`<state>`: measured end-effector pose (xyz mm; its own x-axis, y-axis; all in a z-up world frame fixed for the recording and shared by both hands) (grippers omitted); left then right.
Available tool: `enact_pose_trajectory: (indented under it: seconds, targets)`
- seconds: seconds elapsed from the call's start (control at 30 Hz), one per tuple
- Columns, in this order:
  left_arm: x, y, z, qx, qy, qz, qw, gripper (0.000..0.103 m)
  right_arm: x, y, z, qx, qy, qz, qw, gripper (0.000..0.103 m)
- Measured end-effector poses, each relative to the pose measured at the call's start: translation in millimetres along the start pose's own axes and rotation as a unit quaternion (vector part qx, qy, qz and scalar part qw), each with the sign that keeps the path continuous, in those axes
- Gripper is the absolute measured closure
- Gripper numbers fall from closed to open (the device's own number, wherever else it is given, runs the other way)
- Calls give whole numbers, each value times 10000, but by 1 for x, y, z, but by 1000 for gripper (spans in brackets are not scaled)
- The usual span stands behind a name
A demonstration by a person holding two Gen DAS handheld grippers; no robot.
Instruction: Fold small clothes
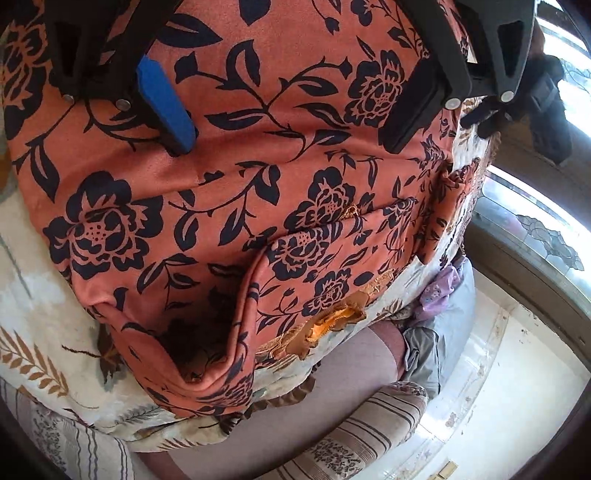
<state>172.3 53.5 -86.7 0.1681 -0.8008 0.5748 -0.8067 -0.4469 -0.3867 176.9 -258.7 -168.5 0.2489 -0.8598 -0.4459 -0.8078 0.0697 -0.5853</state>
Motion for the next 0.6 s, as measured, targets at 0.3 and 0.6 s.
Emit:
enact_pose_trajectory:
  seconds: [0.3,0.6]
  targets:
    - [-11,-64,107,-751,-96,-1290,9888,22,12,-1,-6,115,-415,473,9980,1]
    - [-5,-62,126,-868,-463,-1048,9896,99,10,-4,-4,82,-404,533,9977,0]
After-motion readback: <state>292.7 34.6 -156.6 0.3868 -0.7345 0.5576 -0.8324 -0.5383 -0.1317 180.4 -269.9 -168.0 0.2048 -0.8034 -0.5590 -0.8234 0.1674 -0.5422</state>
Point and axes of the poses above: each gripper's, at about its wrist camera, not at the fingertips, and z roughly the way its jaws point, x to its right, y to its underside, the point moved 5 cm from there along z, roughly the way its jaws point, and after that the axes turned 13 degrees about -z, right-handed, at the moved point
